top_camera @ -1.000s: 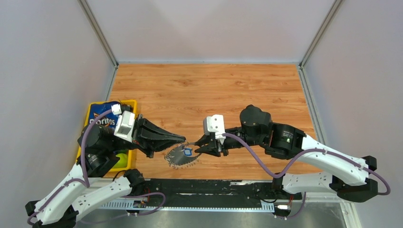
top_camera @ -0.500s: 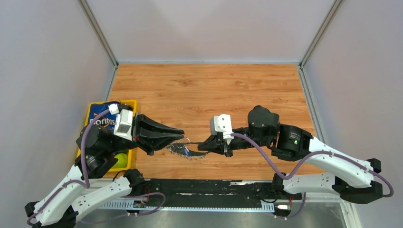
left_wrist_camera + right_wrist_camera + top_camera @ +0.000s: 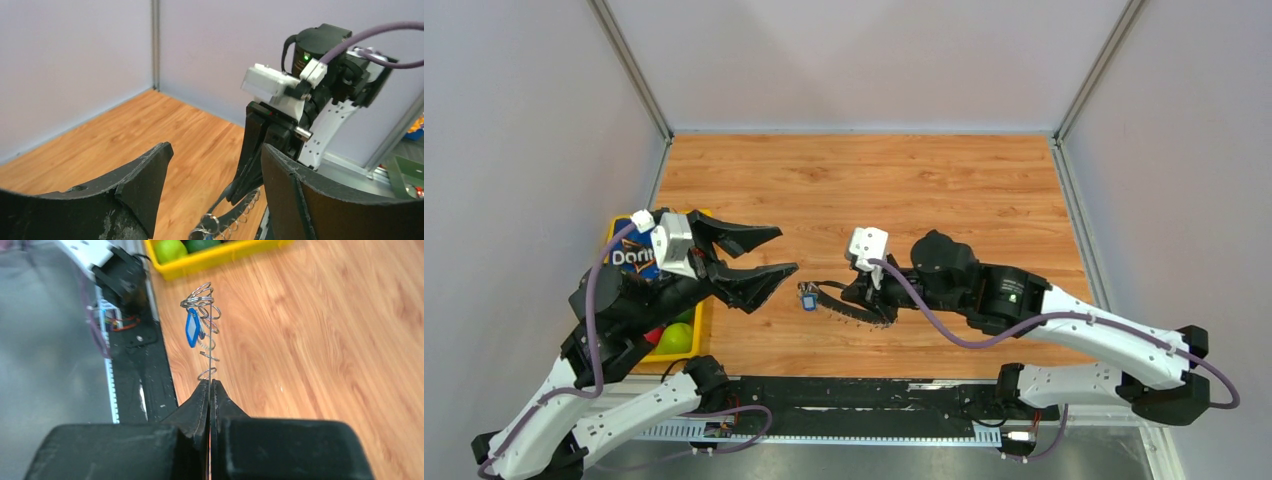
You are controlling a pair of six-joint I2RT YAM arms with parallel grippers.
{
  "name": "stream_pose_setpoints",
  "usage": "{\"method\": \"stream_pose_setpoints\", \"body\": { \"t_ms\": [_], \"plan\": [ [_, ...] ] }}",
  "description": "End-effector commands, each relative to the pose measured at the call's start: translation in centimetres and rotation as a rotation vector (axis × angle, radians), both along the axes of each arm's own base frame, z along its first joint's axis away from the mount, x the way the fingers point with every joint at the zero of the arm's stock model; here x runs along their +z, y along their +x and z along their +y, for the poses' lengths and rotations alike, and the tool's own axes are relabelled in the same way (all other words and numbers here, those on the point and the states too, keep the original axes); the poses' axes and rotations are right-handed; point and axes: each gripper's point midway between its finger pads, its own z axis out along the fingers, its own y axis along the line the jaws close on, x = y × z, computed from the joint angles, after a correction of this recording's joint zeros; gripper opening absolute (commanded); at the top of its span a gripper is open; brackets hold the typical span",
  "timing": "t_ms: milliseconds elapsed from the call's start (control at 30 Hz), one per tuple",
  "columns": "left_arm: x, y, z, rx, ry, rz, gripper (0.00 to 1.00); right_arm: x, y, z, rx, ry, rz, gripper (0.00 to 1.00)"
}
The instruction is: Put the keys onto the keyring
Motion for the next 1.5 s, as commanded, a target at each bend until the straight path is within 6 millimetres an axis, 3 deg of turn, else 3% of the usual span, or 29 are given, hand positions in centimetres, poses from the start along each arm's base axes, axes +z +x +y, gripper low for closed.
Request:
{"method": "stream_pose_setpoints", "body": {
  "t_ms": [0, 100, 367, 533, 667, 867, 1100, 1300, 1467],
  "plan": [
    [-1.7, 2.7, 1.0, 0.151, 0.069, 0.066, 0.78, -4.3, 3.8, -0.5, -0.253, -0.090, 0.071, 0.00],
    [-3.2, 3.8, 0.8, 0.190, 0.120, 0.110, 0.85, -7.1, 5.8, -0.9, -0.380, -0.155, 0.084, 0.00],
    [-5.7, 4.9, 0.5, 0.230, 0.185, 0.153, 0.99, -14.5, 12.9, -4.3, -0.777, -0.371, 0.006, 0.00],
    [-6.6, 5.2, 0.2, 0.230, 0.209, 0.168, 1.00, -18.8, 15.8, -4.6, -0.899, -0.488, 0.000, 0.00],
    [-7.5, 5.6, 0.3, 0.253, 0.233, 0.188, 1.00, -20.9, 18.2, -5.6, -0.991, -0.525, -0.011, 0.00],
    [-8.6, 6.5, 0.4, 0.296, 0.258, 0.200, 1.00, -23.1, 20.1, -6.2, -1.046, -0.505, 0.010, 0.00],
    [-9.6, 7.3, 0.1, 0.316, 0.285, 0.220, 1.00, -25.7, 20.7, -6.2, -1.079, -0.532, 0.009, 0.01],
    [-10.2, 8.0, 0.5, 0.363, 0.298, 0.235, 1.00, -24.0, 20.1, -5.3, -1.030, -0.452, 0.046, 0.48],
    [-10.3, 8.4, 0.7, 0.385, 0.300, 0.238, 1.00, -21.5, 19.6, -5.3, -0.999, -0.391, 0.047, 0.70]
  ]
}}
